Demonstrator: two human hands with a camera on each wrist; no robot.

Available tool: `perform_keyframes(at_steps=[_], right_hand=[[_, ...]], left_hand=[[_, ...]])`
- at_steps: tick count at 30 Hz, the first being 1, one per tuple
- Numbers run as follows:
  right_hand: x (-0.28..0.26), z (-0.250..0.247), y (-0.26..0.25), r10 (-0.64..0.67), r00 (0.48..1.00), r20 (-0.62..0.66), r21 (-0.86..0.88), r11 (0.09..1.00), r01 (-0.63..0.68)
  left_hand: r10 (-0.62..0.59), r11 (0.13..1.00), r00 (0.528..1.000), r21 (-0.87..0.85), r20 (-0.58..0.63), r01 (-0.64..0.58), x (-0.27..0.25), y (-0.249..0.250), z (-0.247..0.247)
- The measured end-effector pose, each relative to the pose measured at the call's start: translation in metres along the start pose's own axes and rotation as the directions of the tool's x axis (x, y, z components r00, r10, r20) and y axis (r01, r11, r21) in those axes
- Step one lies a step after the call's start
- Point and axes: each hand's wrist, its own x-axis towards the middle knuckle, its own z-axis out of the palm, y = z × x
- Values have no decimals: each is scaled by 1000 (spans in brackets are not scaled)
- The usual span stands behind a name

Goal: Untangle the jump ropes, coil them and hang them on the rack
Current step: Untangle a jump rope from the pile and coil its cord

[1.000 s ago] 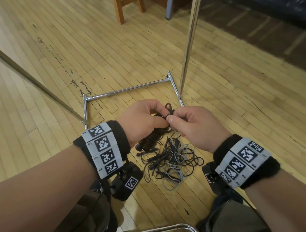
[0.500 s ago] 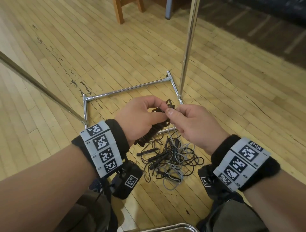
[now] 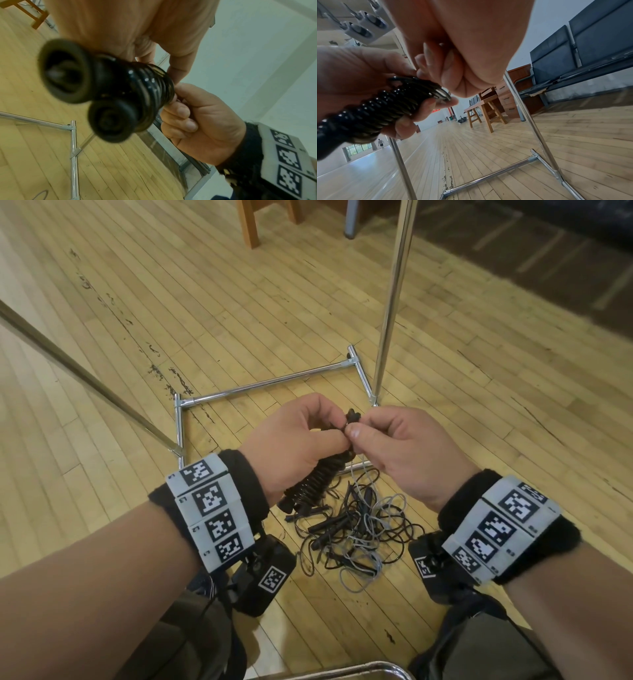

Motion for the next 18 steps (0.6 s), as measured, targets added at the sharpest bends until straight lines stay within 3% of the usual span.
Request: perform_keyframes(at_steps=[3,6,8,18], right_hand=[[-1,1,1,-3,1000,7,35,999,3],[-4,4,1,23,1000,21,133,991,-26],[-4,4,1,30,999,33,139,990,-34],[-5,-7,-9,32,999,39,-42,999,-31]], left_hand=[[-79,982,993,-166,93,93,3,-4,-4],[-158,978,951,-87,265,187,3,-5,-5],[-164,982,933,-39,319,186,1,-5,-3],[-166,984,984,72,61,162,8,-7,-9]])
